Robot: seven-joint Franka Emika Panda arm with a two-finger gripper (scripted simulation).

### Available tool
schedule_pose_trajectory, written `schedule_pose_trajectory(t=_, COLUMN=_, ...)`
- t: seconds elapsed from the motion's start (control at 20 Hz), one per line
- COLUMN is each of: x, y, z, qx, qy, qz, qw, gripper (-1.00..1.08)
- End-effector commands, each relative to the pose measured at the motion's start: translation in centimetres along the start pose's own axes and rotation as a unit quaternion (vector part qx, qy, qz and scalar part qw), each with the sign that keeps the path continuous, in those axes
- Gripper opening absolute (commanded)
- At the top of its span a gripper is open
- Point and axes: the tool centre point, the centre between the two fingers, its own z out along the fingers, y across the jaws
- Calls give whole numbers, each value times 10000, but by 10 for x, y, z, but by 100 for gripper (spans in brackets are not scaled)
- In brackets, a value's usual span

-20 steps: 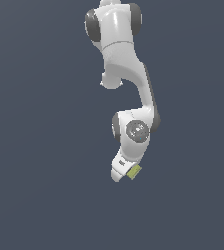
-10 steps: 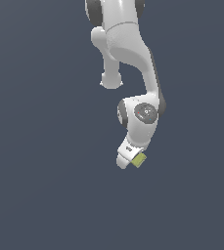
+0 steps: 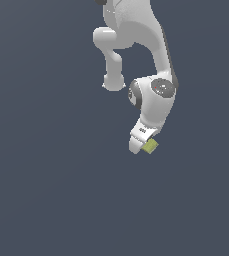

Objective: Pick up the object and move it to a goal position.

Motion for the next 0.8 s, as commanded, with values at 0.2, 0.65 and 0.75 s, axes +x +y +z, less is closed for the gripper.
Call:
schedule_pose_trajectory(t=0.2, x=-4, y=-33, z=-29, qx=-6, qy=3, qz=2, qw=10000, gripper=-100)
schedule_pose_trajectory(t=0.65, x=-6, y=-53, z=-46, qx=-3, qy=9, qz=1, qw=10000, gripper=-100)
schedule_pose_trajectory(t=0.75, x=-6, y=-53, z=-47, qx=0, qy=11, qz=2, qw=10000, gripper=-100)
